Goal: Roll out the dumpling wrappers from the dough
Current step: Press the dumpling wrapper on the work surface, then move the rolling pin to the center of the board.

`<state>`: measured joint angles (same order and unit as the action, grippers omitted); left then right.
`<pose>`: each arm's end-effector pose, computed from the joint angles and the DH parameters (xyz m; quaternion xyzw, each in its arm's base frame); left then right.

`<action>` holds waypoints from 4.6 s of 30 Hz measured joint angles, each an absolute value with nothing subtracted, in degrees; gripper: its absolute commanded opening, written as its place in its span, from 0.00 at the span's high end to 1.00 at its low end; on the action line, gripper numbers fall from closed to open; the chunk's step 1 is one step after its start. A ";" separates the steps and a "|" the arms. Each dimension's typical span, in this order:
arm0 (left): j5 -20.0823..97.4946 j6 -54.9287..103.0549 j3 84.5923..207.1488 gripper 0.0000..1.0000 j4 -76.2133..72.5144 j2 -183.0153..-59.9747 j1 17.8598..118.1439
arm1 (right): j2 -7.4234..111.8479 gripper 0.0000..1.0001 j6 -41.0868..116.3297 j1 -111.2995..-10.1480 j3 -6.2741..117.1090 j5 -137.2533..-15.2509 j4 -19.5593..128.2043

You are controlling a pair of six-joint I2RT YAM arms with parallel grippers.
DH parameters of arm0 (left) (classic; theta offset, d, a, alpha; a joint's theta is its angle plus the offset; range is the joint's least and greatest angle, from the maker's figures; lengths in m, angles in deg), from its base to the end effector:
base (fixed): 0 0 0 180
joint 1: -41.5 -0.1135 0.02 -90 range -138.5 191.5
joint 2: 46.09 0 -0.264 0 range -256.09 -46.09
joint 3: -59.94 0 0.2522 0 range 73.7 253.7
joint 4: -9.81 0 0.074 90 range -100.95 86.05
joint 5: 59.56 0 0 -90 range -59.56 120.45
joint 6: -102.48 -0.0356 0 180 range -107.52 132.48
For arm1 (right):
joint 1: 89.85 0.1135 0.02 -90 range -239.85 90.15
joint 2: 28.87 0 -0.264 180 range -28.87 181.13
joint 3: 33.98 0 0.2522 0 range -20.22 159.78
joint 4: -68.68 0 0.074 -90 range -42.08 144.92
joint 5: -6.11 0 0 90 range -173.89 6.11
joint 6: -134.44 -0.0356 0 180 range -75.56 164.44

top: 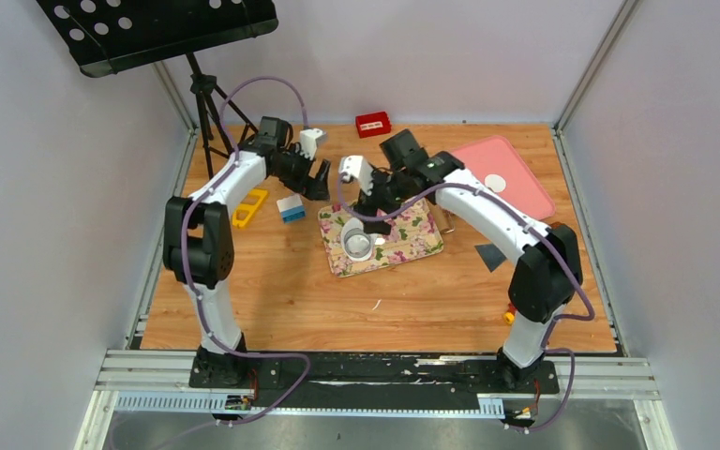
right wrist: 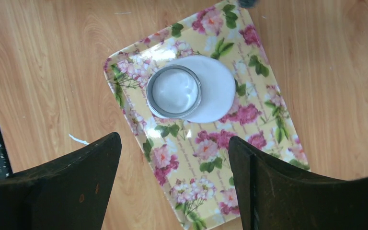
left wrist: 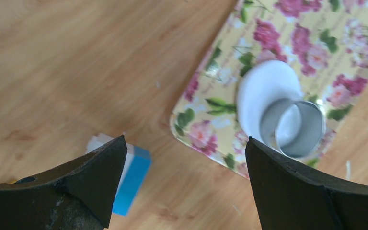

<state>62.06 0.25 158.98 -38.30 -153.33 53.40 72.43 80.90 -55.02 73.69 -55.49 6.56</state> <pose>0.3932 -0.1019 0.2429 0.2697 0.8840 -0.2600 0.2796 0.3036 0.2319 0.3133 -0.5986 0.7108 0.2303 0.2888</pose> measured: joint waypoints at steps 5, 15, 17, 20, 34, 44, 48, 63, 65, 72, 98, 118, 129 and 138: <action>58.50 -3.70 170.30 0.10 -42.52 -163.27 54.17 | 76.84 0.17 85.25 -48.40 73.82 -60.39 7.96; 53.36 -9.36 175.46 0.31 -47.96 -171.76 59.48 | 86.68 0.17 87.24 -45.01 74.72 -66.13 11.08; 52.38 -10.19 176.96 0.35 -48.75 -173.46 60.53 | 87.22 0.17 87.42 -44.97 75.05 -67.21 11.65; 51.79 -10.98 179.04 0.48 -49.80 -175.54 61.67 | 87.64 0.17 87.55 -44.97 75.46 -68.87 12.61; 50.83 -10.74 173.27 1.00 -46.52 -172.91 61.99 | 83.97 0.15 87.33 -45.03 74.68 -71.38 12.85; 50.61 -6.19 164.18 1.00 -39.22 -167.89 62.10 | 84.62 0.13 86.32 -46.91 74.33 -75.10 12.81; 50.83 -5.82 163.61 1.00 -38.48 -167.62 62.08 | 84.62 0.13 86.41 -49.05 73.32 -75.25 12.83; 50.89 -5.58 163.30 1.00 -38.08 -167.49 62.06 | 84.69 0.00 86.04 -50.54 70.02 -67.07 12.59; 50.89 -5.58 163.30 1.00 -38.10 -167.49 62.06 | 84.93 0.00 85.95 -50.54 70.04 -67.05 12.64; 50.96 -5.56 163.24 1.00 -38.00 -167.47 62.04 | 87.27 0.00 85.89 -50.54 70.04 -67.69 13.42; 51.18 -5.58 163.24 1.00 -38.02 -167.47 61.99 | 68.30 0.04 101.14 -66.85 69.39 -73.04 10.21; 51.35 -5.58 163.33 1.00 -38.19 -167.47 61.99 | 92.43 0.09 148.44 -84.92 79.20 -76.56 2.23; 51.33 -5.58 164.07 1.00 -39.00 -167.89 61.99 | 96.60 0.56 151.85 -85.18 80.38 -76.52 2.14; 51.31 -5.58 164.42 1.00 -39.37 -168.08 61.99 | 96.64 1.00 153.88 -85.18 80.47 -76.08 2.04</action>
